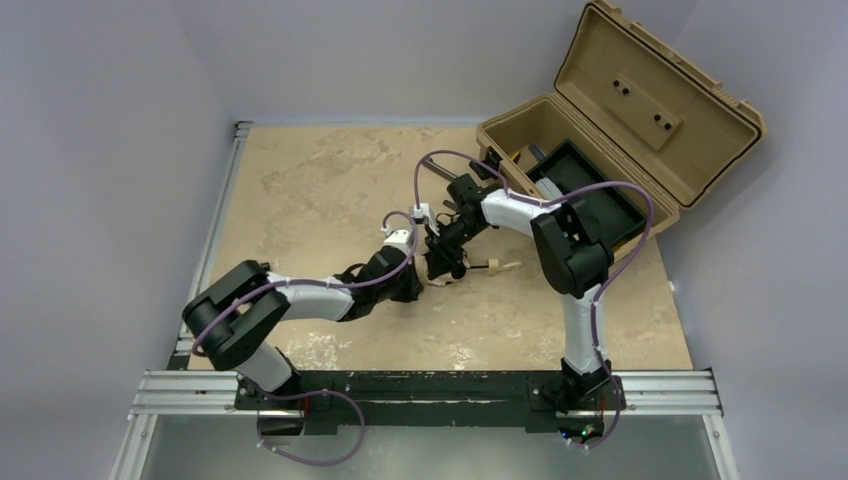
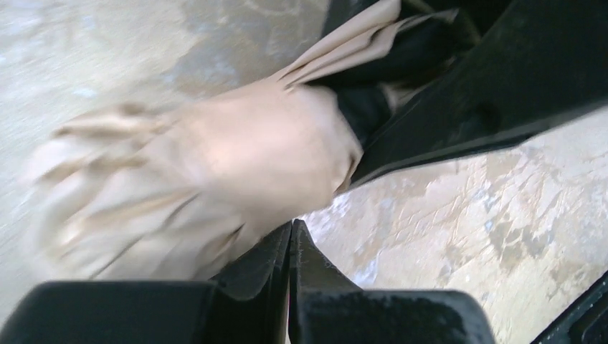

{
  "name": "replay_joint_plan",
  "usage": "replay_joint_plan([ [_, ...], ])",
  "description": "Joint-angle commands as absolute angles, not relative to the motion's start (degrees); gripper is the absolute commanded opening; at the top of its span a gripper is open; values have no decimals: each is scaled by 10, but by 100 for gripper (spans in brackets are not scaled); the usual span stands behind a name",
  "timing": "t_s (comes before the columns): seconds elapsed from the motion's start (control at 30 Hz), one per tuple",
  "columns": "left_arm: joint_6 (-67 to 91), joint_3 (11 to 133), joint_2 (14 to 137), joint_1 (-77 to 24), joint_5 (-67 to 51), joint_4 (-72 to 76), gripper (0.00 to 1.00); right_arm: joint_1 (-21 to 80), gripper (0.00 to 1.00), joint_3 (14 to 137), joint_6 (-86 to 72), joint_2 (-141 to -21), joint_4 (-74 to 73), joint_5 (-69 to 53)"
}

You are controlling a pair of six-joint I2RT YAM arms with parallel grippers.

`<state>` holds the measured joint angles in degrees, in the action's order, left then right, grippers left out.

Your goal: Put away the umbrella

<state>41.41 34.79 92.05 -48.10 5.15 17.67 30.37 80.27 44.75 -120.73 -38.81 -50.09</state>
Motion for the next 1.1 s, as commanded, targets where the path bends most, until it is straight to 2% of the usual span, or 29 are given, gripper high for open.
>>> replay_joint_plan([
  [0.0,355,298,805,-464,40,180,0,330,8,738,474,-1266,-455,-357],
  [0.03,344,287,773,-465,35,161,0,330,13,737,474,-1259,-451,-355],
  [0.1,331,264,694,-468,50,103,7,331,21,738,475,-1243,-445,-356],
  [0.27,314,217,517,-468,139,-33,39,352,37,744,474,-1186,-432,-340],
  [0.37,324,192,450,-466,172,-70,51,373,52,739,468,-1152,-420,-317],
  [0.43,336,177,425,-465,174,-76,54,377,68,732,461,-1129,-411,-303],
  [0.47,343,172,418,-465,172,-79,55,377,73,730,459,-1118,-407,-299],
  [0.63,362,164,426,-464,143,-68,57,378,85,723,455,-1063,-405,-259],
  [0.7,373,169,435,-464,133,-60,59,378,95,722,455,-1035,-411,-248],
  [0.9,409,191,461,-464,103,-41,65,378,99,713,439,-943,-415,-244],
  [1.07,447,208,468,-459,102,-42,81,376,99,676,409,-842,-377,-246],
])
